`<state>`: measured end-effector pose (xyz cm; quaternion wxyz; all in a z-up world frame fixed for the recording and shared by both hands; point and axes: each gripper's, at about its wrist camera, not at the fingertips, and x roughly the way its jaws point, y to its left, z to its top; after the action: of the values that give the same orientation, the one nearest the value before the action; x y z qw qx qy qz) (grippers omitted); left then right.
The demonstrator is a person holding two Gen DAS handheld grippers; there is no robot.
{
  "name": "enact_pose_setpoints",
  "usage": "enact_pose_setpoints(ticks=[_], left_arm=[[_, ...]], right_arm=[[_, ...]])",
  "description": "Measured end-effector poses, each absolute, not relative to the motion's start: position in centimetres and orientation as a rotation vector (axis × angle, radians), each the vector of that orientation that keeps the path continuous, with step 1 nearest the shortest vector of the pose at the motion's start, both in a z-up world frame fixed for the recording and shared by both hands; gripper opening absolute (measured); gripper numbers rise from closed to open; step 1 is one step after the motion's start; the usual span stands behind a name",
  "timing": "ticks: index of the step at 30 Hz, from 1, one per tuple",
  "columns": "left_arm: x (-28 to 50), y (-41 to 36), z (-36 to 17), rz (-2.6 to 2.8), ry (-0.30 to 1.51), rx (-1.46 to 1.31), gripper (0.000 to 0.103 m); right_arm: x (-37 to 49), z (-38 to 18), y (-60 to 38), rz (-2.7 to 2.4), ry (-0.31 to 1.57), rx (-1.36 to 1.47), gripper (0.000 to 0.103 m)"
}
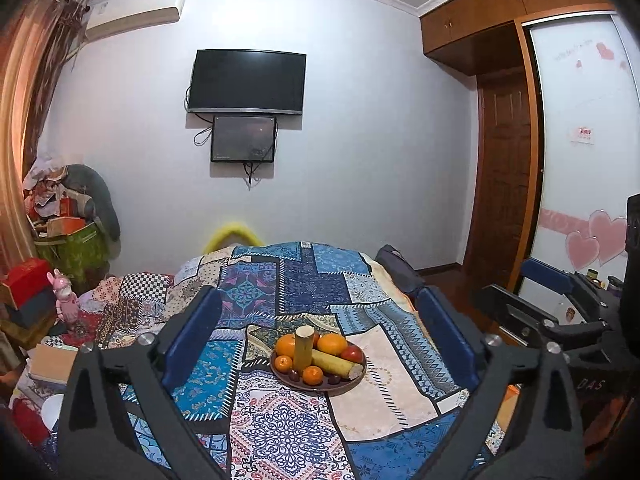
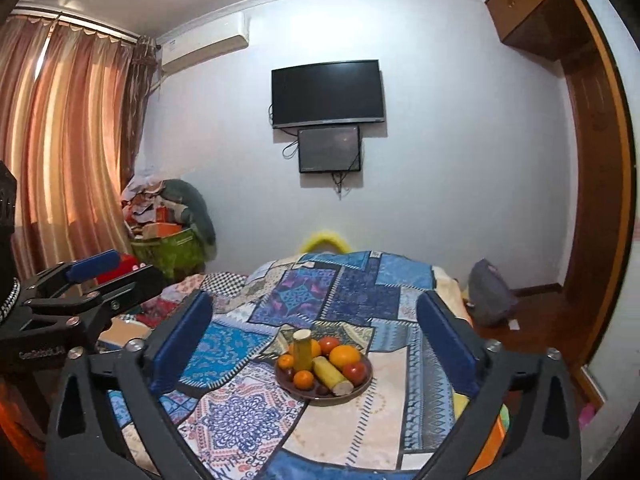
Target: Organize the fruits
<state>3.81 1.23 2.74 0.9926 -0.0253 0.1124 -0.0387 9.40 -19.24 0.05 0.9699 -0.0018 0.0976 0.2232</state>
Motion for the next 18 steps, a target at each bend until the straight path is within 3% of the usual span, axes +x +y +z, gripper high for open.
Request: enact_pose_setpoints(ticks=[18], left_arm=[[2.9,0.8,2.5,-0.049,0.201,-0.032,0.103]], right_arm=[[8.1,-0.1,-19.9,0.441,0.190,-0.004,0.103]])
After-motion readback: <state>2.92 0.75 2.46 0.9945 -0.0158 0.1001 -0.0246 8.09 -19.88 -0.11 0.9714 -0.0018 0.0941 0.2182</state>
